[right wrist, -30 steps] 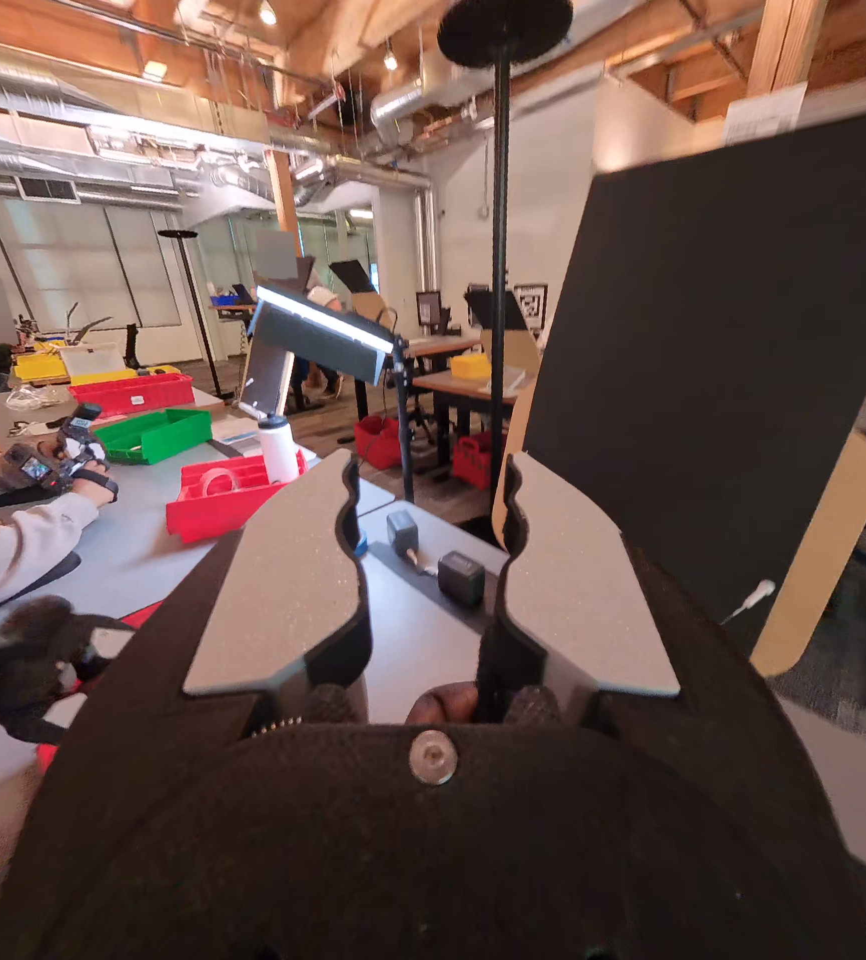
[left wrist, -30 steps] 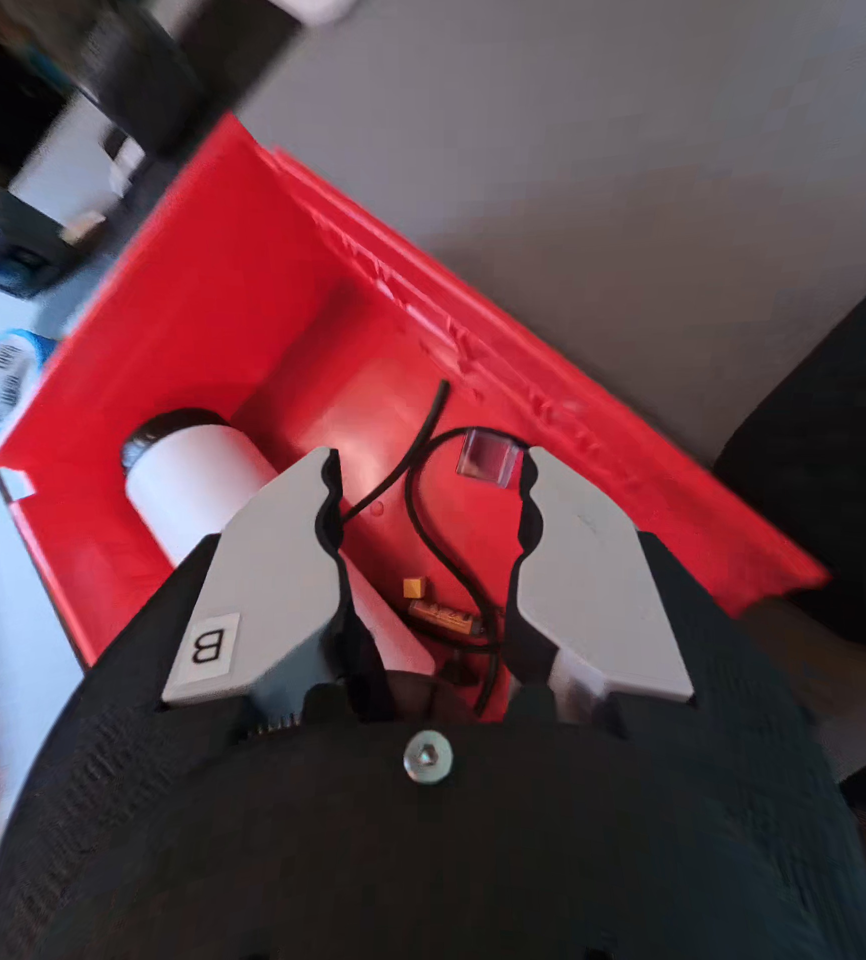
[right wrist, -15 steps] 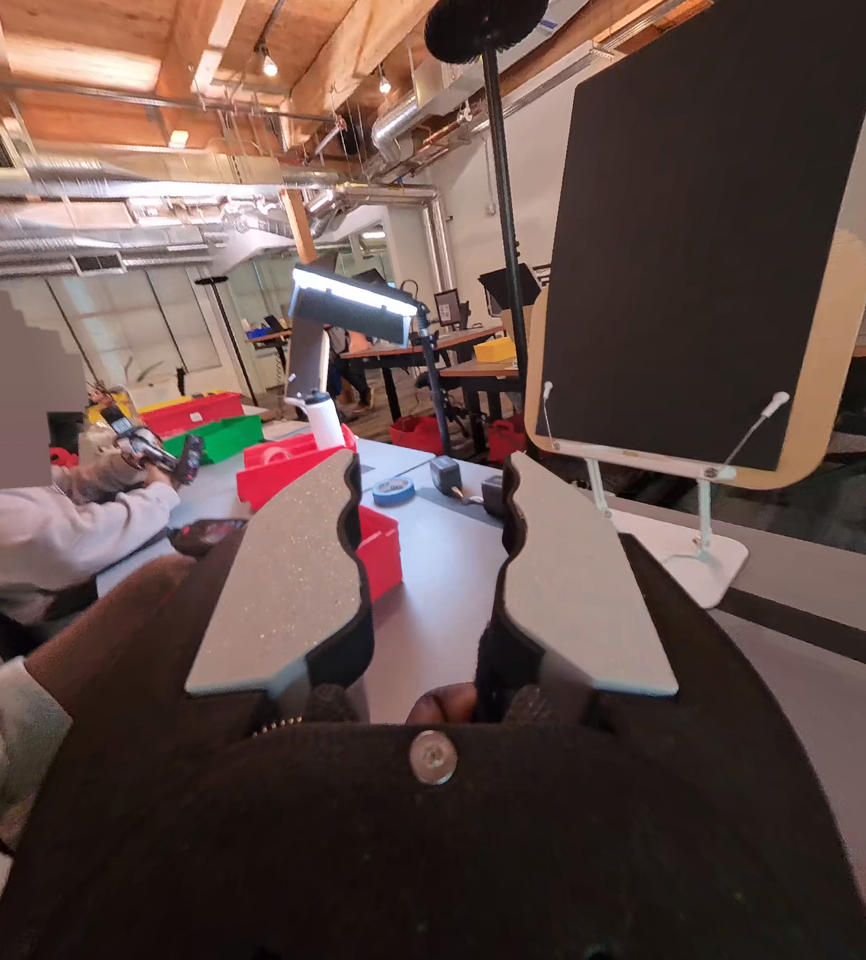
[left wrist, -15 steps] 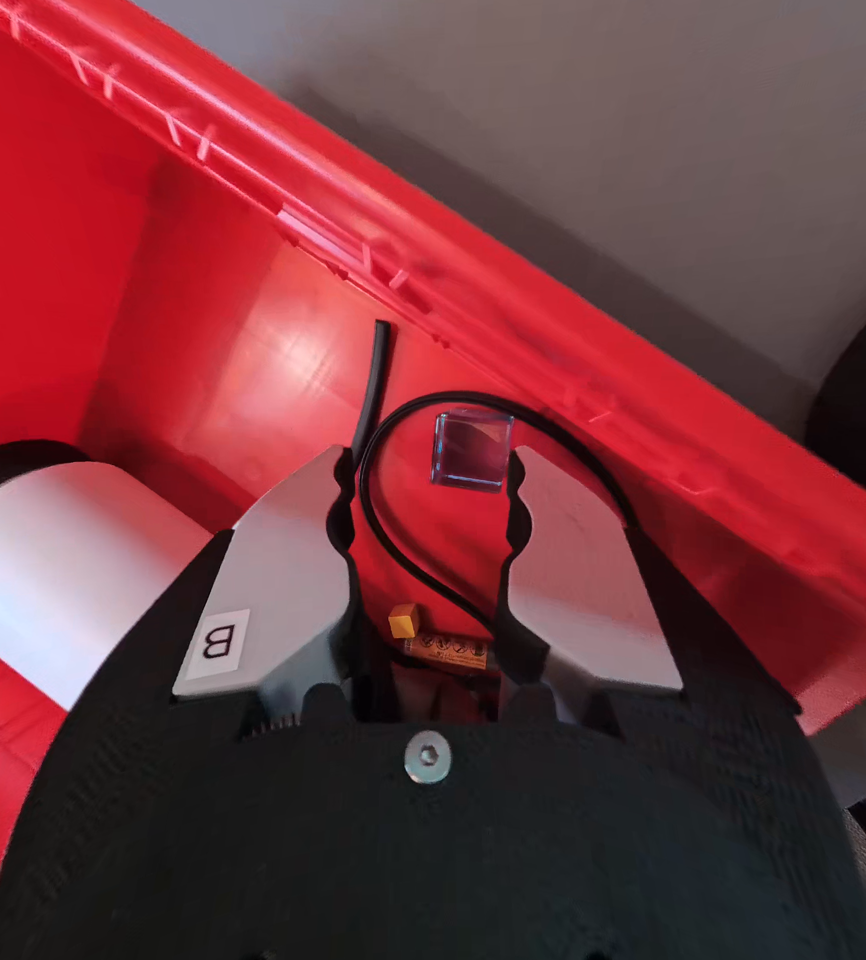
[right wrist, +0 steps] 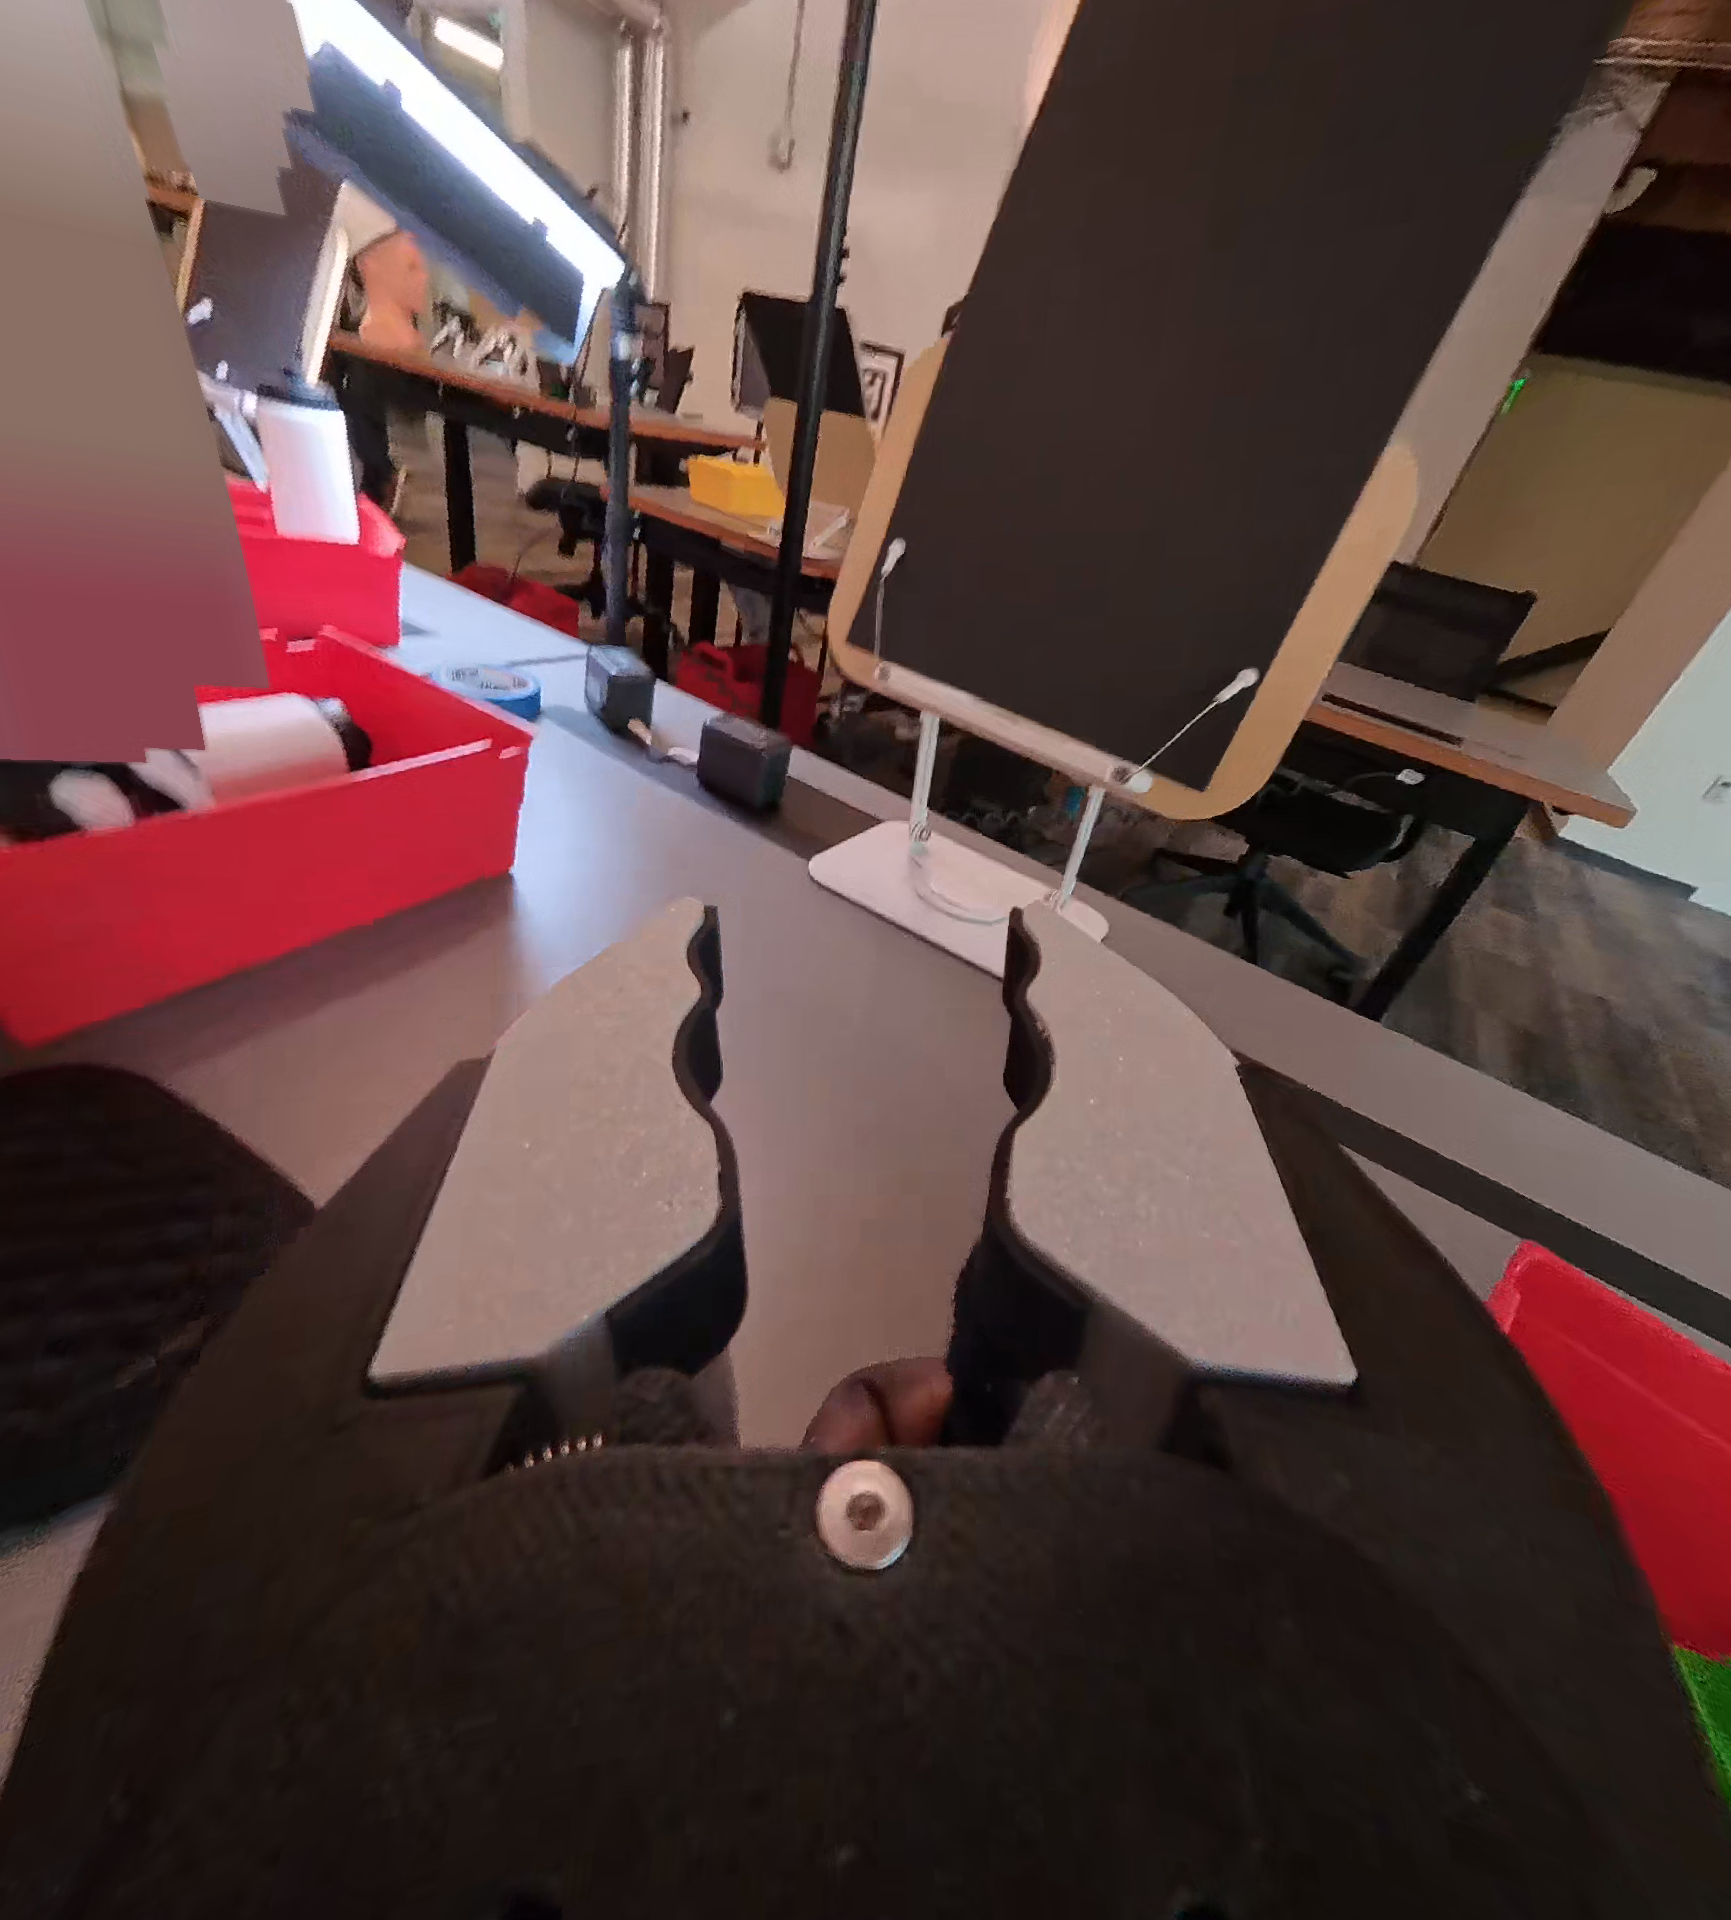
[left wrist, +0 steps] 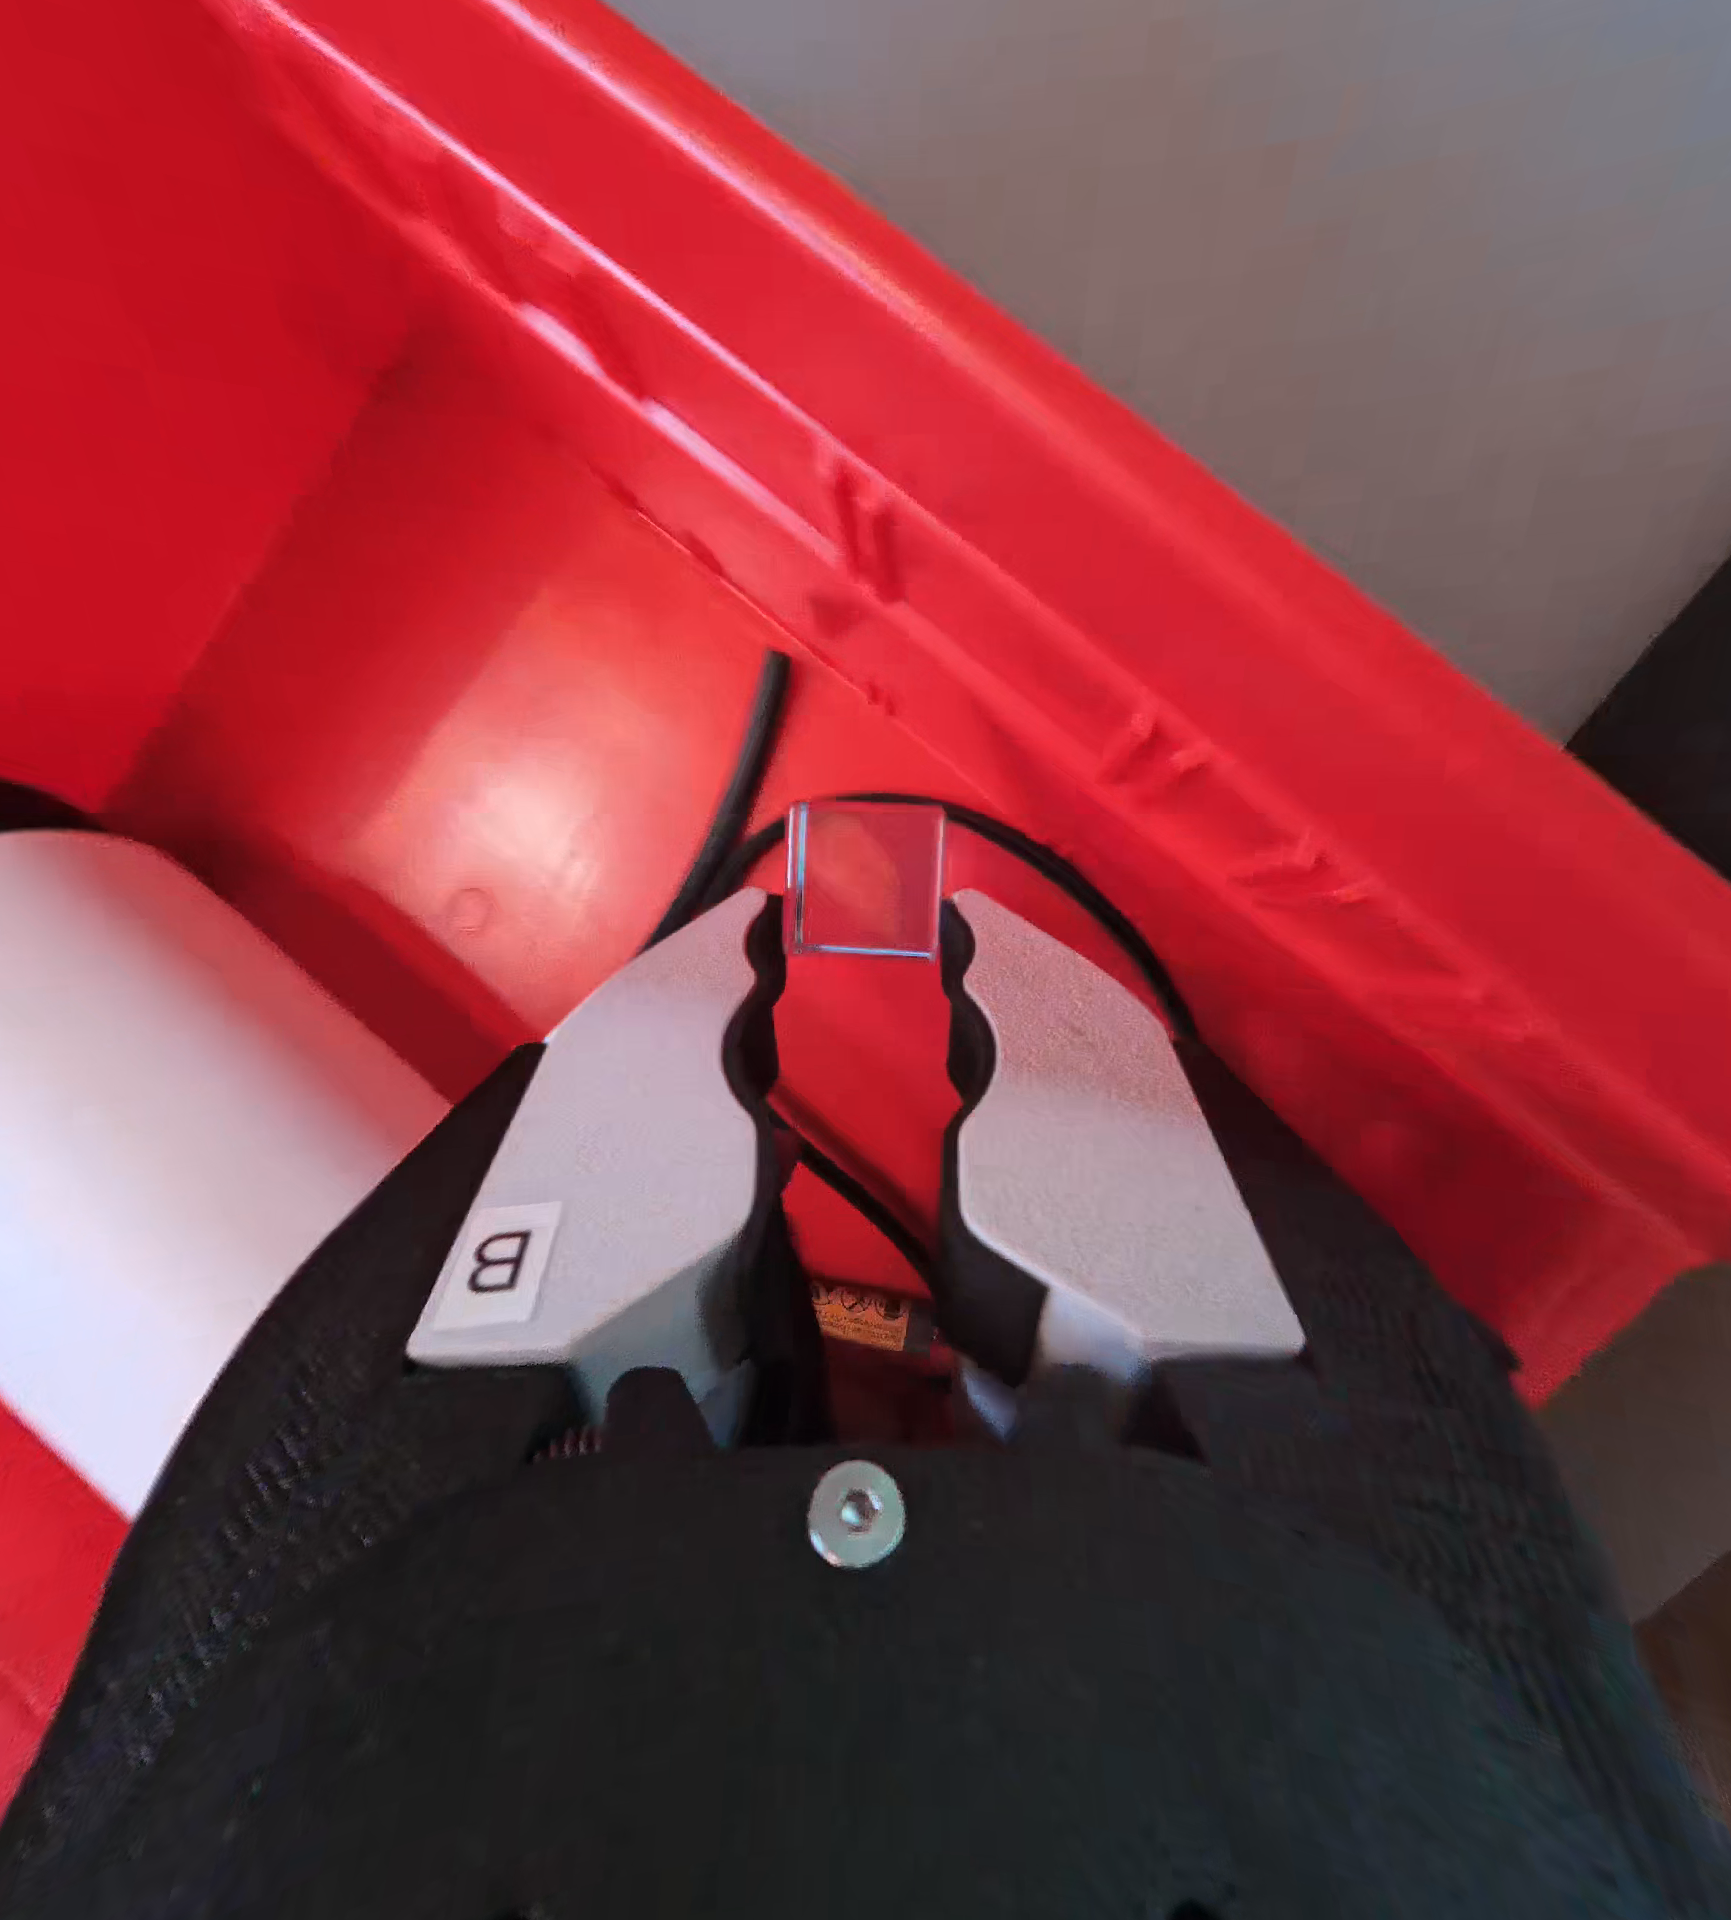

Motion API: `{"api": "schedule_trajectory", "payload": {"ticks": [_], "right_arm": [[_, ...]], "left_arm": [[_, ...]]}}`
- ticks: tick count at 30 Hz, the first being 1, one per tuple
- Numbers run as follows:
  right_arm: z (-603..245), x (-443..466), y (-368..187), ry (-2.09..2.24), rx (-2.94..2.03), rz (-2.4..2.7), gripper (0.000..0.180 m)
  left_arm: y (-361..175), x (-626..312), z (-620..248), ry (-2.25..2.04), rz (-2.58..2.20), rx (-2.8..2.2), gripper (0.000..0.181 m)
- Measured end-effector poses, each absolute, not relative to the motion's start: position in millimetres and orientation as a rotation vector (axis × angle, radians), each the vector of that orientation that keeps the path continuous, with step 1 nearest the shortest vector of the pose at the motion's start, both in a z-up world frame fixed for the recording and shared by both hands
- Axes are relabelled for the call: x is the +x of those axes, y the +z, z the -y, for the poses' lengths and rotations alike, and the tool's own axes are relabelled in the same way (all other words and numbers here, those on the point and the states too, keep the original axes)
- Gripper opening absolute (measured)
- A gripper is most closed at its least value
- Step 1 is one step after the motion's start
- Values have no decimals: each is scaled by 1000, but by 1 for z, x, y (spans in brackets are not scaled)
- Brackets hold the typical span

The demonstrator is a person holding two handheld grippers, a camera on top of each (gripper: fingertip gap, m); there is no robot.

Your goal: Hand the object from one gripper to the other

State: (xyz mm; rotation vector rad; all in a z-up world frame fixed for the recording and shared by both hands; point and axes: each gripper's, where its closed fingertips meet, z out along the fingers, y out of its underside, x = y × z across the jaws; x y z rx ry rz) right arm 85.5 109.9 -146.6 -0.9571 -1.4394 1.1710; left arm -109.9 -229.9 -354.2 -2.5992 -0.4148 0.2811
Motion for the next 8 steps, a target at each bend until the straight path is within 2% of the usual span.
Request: {"api": "schedule_trajectory", "payload": {"ticks": [5,8], "right_arm": [[-59,89,-179,1236,-859,1601,53],[-27,94,-180,1316,-727,1628,54]], "left_arm": [[-252,-109,204,204,576,-1900,29],[-181,-52,168,-119,430,-1531,28]]}}
